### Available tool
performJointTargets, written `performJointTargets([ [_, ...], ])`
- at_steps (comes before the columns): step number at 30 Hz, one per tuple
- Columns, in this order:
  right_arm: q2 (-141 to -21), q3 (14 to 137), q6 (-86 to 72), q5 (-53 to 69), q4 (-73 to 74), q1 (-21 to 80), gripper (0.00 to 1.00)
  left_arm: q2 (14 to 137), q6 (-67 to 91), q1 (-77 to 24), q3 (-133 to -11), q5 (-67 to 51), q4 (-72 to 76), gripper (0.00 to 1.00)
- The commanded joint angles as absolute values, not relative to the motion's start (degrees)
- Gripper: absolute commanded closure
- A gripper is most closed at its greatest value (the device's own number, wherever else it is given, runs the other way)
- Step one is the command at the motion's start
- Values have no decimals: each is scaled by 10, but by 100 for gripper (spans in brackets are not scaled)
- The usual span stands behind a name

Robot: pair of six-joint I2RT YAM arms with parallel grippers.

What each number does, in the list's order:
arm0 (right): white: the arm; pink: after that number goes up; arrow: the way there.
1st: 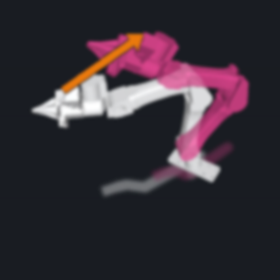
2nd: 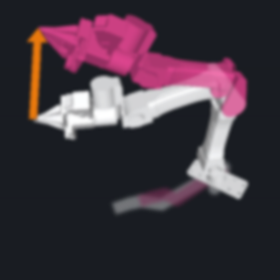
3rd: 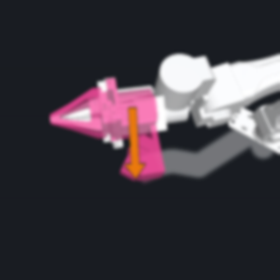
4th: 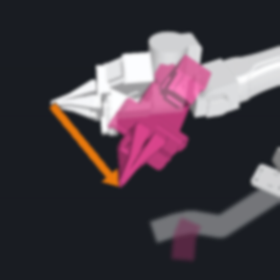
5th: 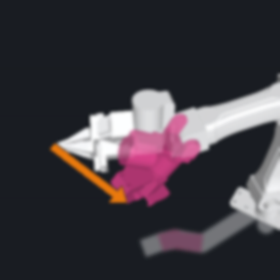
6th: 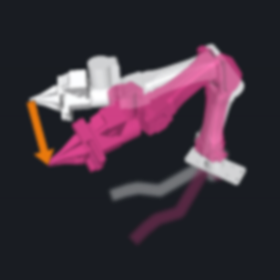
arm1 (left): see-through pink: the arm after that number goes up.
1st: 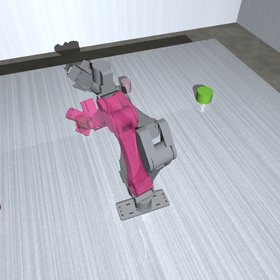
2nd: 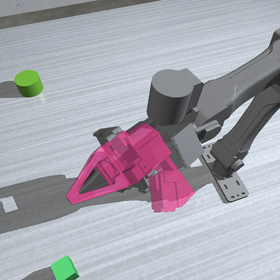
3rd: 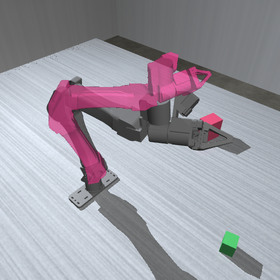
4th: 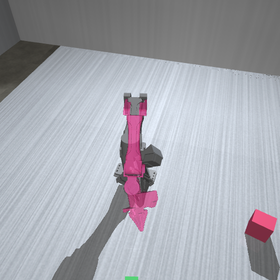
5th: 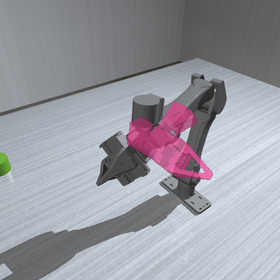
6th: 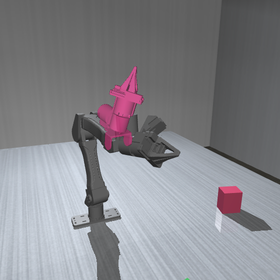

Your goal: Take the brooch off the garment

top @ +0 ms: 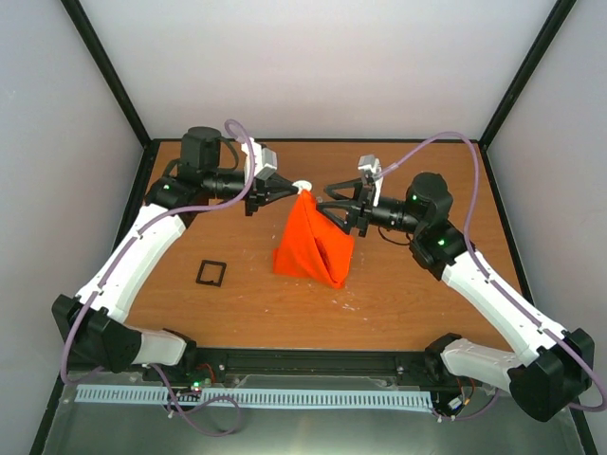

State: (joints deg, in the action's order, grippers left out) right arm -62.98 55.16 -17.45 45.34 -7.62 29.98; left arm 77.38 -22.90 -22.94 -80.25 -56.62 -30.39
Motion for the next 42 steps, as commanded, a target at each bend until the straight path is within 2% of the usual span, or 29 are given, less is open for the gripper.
performJointTargets([
  [1, -631, 528, -212, 425, -155, 301, 38, 745, -230, -232, -824, -588, -271, 99],
  [10, -680, 529, -272, 400, -291, 331, 49, 747, -66, -232, -813, -630, -241, 99],
  [14, -702, 529, -299, 391, -331, 345, 59, 744, -10, -232, -807, -638, -213, 99],
  [22, -718, 501, -351, 368, -407, 355, 74, 741, -17, -232, -803, -637, -212, 99],
  [27, -730, 491, -384, 363, -454, 355, 81, 735, -32, -232, -801, -634, -215, 99],
  [34, -734, 490, -393, 351, -442, 355, 89, 731, -40, -232, -796, -635, -215, 99],
  [42, -736, 496, -393, 298, -361, 355, 97, 725, -91, -232, -799, -638, -228, 99],
])
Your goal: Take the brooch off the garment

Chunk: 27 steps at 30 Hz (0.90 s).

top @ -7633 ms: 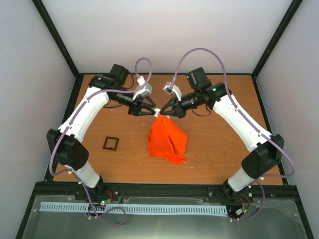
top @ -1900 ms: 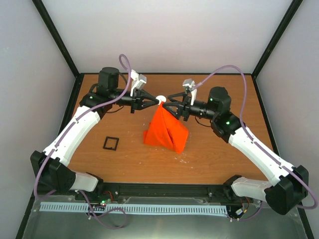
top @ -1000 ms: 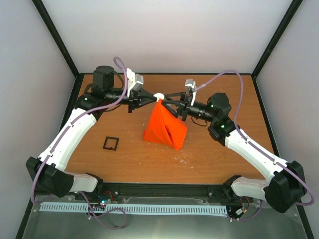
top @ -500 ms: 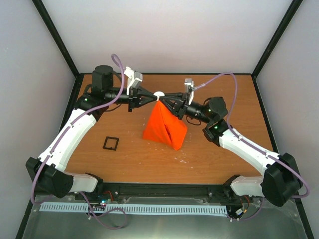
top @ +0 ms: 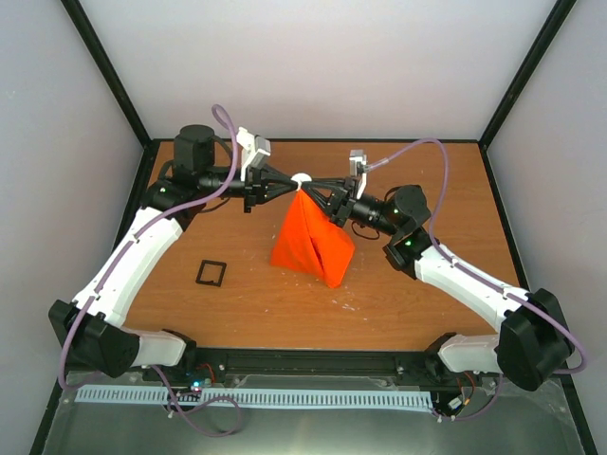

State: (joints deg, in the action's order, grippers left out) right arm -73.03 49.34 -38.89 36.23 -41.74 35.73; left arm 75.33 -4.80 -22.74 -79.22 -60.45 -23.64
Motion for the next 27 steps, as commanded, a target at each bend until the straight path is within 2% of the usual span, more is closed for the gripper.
performJointTargets([
  [1, -736, 498, -390, 289, -345, 355, 97, 725, -96, -232, -800, -638, -229, 99],
  [13, -718, 533, -350, 179, -175, 355, 97, 721, -220, -284, -818, -620, -297, 99],
  [27, -703, 537, -322, 80, -86, 355, 97, 720, -255, -305, -829, -633, -328, 99],
])
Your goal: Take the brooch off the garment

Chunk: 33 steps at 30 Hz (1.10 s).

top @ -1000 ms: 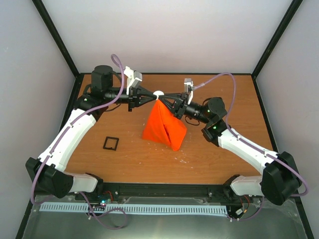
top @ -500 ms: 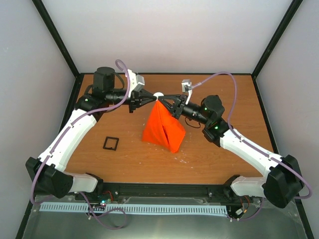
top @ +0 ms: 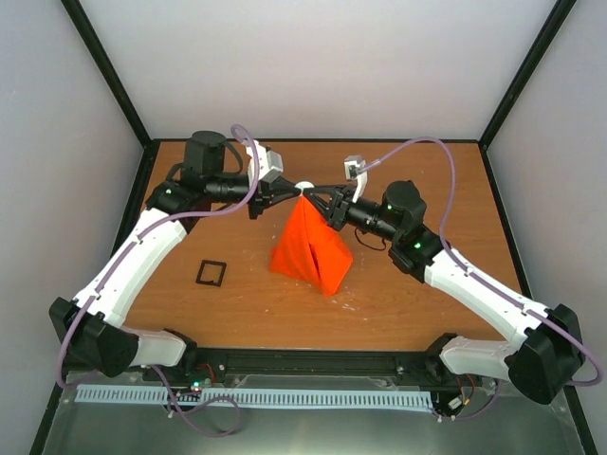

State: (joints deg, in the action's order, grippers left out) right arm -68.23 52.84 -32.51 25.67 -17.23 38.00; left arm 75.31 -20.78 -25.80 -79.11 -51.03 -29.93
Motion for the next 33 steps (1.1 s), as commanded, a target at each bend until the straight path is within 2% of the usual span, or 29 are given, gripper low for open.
performJointTargets([
  [1, -703, 540, -318, 75, -81, 355, 98, 721, -248, -307, -832, -639, -329, 99],
  [9, -713, 563, -271, 68, -49, 358, 97, 744, -221, -308, -859, -676, -360, 99],
  [12, -723, 588, -236, 111, -16, 358, 90, 746, -241, -308, -859, -665, -378, 99],
  [15, -732, 629, -194, 151, 47, 359, 88, 745, -256, -308, -860, -647, -387, 99],
  [22, -692, 646, -118, 217, 144, 356, 86, 746, -256, -307, -862, -616, -379, 99],
  [24, -658, 622, -116, 265, 117, 349, 82, 747, -260, -305, -861, -606, -379, 99],
  [29, -597, 593, -130, 341, 54, 325, 60, 749, -263, -303, -859, -580, -371, 99],
  [33, -591, 597, -144, 348, 37, 308, 52, 745, -267, -303, -849, -543, -346, 99],
])
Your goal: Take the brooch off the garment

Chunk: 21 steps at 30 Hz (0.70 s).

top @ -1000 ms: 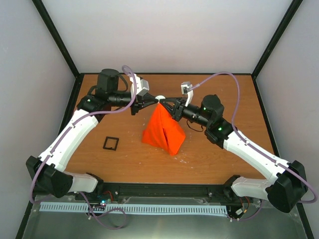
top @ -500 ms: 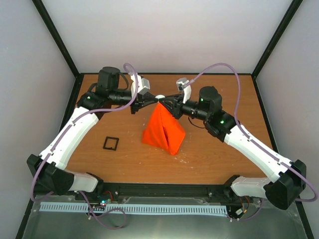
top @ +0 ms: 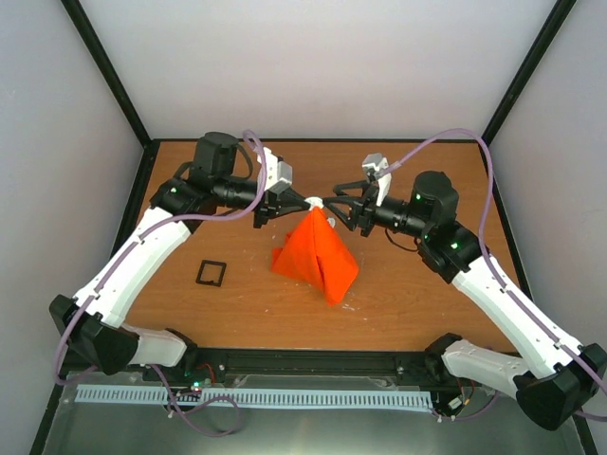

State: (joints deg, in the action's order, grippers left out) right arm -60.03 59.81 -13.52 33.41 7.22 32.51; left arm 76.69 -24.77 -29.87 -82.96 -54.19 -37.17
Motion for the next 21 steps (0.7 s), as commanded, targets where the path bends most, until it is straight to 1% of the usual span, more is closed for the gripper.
performJointTargets([
  [1, -591, 594, -148, 344, 34, 305, 49, 744, -271, -303, -846, -531, -341, 99],
  [3, -592, 587, -155, 324, 31, 301, 44, 740, -281, -303, -839, -501, -326, 99],
  [7, -601, 560, -173, 303, 21, 300, 38, 721, -295, -303, -806, -415, -260, 99],
  [12, -623, 522, -199, 327, -31, 303, 32, 704, -315, -303, -771, -373, -198, 99],
  [15, -642, 522, -202, 329, -55, 311, 31, 701, -317, -303, -763, -372, -187, 99],
  [21, -702, 562, -182, 337, -67, 339, 32, 706, -317, -303, -764, -377, -204, 99],
])
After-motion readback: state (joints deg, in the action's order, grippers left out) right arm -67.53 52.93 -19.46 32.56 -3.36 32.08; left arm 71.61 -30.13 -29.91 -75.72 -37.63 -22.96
